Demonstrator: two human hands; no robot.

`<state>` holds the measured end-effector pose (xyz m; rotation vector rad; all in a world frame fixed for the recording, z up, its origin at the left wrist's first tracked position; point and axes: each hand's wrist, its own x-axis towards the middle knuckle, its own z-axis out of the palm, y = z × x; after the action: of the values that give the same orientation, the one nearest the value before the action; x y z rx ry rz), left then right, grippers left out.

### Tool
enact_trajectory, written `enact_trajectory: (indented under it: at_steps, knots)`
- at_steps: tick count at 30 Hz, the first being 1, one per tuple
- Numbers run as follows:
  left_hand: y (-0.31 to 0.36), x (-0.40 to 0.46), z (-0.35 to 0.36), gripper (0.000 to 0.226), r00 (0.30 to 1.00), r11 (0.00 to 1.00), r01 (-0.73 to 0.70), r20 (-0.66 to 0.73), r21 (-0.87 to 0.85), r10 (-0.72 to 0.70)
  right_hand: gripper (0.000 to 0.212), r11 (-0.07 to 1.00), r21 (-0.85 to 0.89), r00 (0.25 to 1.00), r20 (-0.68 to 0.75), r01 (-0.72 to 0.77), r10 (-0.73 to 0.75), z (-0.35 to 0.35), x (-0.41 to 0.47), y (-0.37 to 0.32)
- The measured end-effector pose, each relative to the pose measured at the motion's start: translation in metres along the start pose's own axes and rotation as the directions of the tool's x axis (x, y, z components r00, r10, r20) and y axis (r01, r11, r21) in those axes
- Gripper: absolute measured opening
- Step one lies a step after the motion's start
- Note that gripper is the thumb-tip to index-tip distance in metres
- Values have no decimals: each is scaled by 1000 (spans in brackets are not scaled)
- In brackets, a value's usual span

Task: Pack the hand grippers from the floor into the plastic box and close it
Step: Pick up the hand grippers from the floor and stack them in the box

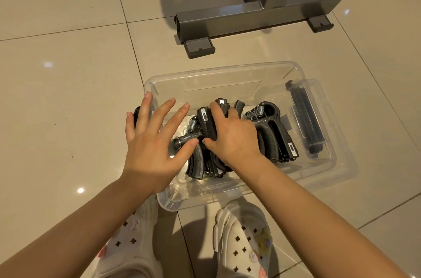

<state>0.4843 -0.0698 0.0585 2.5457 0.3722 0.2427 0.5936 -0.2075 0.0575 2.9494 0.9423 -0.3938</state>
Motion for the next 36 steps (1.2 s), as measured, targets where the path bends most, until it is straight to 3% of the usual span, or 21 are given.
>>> enact_trajectory:
  at_steps: [3, 6, 9, 12, 14, 18, 24, 30, 33, 36]
  knots:
    - [1, 1, -1, 61, 1000, 1000, 11, 8, 0, -11, 74, 998, -16, 995, -76, -60, 58, -5, -1, 9]
    - [3, 0, -2, 61, 1000, 1000, 19, 22, -6, -19, 76, 977, -180, 993, -47, -118, 111, -15, 7, 31]
    - [2, 0, -3, 61, 999, 999, 29, 26, -16, -29, 85, 987, -144, 995, 81, 71, -60, -20, 13, 52]
    - [2, 0, -2, 61, 999, 999, 27, 22, -19, -27, 100, 954, -95, 924, 294, 283, -244, -17, 12, 59]
    - [2, 0, -1, 62, 999, 999, 29, 20, -23, -28, 108, 944, -138, 913, 330, 300, -242, -9, 11, 63]
    - [2, 0, -1, 62, 999, 1000, 22, 24, -8, -22, 110, 972, -27, 922, 323, 233, -212, 1, 9, 71]
    - [1, 2, 0, 67, 998, 996, -2, 56, 88, -3, 104, 984, -4, 936, 309, 179, -169, -7, 0, 67]
    - [6, -10, -37, 83, 952, 990, -65, 306, 127, 23, 87, 989, 49, 902, 406, 142, -150, -68, -51, 56]
    - [18, -25, -86, 72, 932, 989, -92, 359, 112, 46, 82, 978, 124, 845, 493, 167, -207, -114, -89, 44]
    - [38, -49, -145, 49, 957, 980, -99, 287, 171, 47, 76, 964, 152, 844, 467, 217, -263, -160, -129, 19]
